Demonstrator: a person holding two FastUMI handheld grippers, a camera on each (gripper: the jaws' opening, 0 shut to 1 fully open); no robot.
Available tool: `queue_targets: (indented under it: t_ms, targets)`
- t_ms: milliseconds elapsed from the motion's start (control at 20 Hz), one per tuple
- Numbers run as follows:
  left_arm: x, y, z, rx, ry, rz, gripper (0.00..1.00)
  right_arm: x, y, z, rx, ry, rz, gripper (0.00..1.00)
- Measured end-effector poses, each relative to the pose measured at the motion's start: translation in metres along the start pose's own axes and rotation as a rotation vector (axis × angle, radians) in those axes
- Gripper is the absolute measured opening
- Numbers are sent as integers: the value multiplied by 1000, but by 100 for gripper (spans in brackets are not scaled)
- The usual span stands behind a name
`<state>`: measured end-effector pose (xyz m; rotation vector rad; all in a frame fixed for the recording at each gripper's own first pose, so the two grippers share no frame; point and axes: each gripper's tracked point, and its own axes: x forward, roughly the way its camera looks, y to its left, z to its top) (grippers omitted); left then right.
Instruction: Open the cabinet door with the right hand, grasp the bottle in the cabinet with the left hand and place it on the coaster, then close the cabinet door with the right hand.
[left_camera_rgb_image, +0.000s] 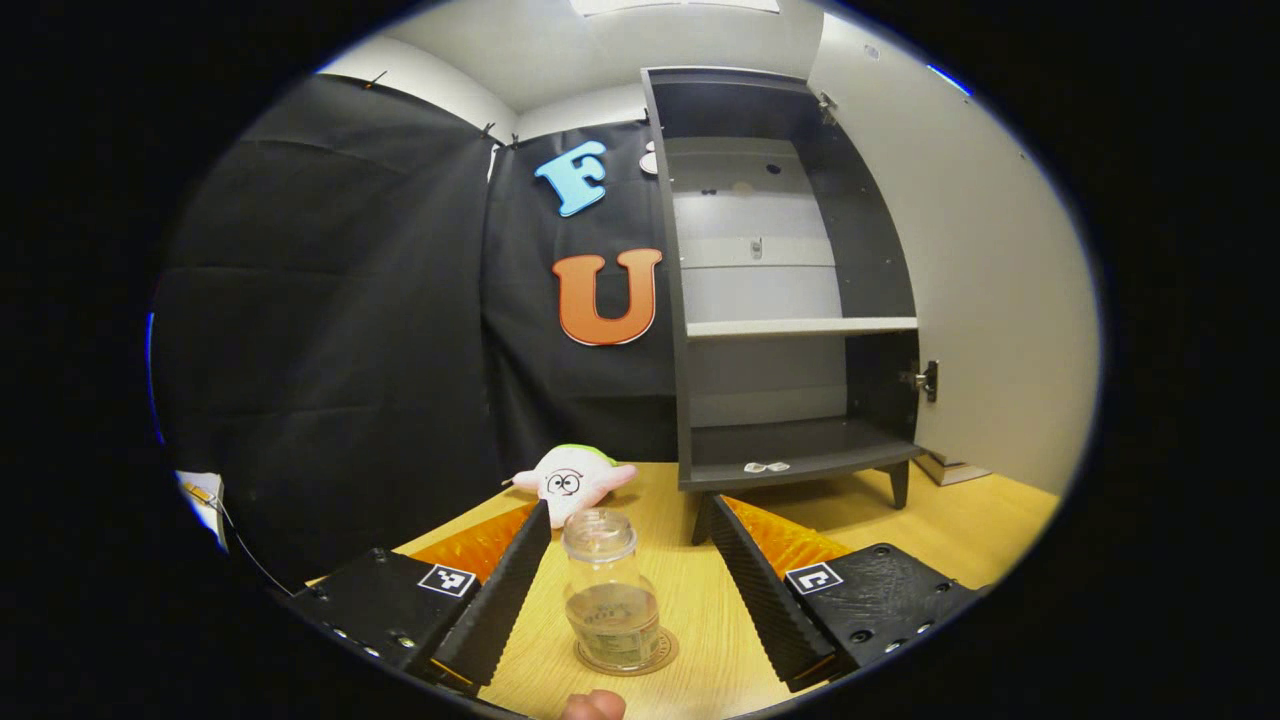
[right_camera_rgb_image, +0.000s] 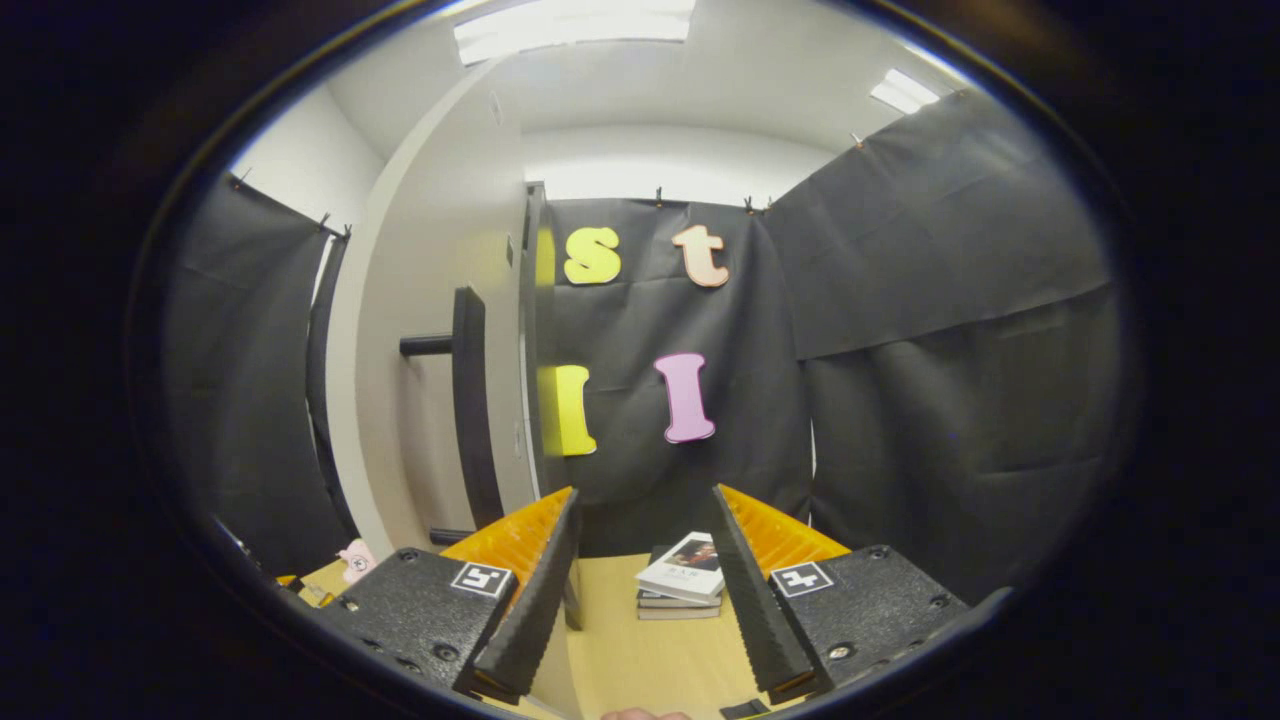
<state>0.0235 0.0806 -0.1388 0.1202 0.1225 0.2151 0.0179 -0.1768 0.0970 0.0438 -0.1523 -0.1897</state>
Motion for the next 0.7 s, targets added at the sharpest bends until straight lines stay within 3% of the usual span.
queue_targets:
  t_ms: [200, 450, 700]
  targets:
    - [-16, -15, 59, -5, -18, -51, 96, 1, 7, 0, 41, -2, 19, 80]
    - [-30, -49, 116, -77, -36, -187, 96, 1, 17, 2, 55, -17, 60, 76]
    - [-39, -48, 131, -93, -69, -180, 96, 0, 29, 1, 77, -13, 108, 75]
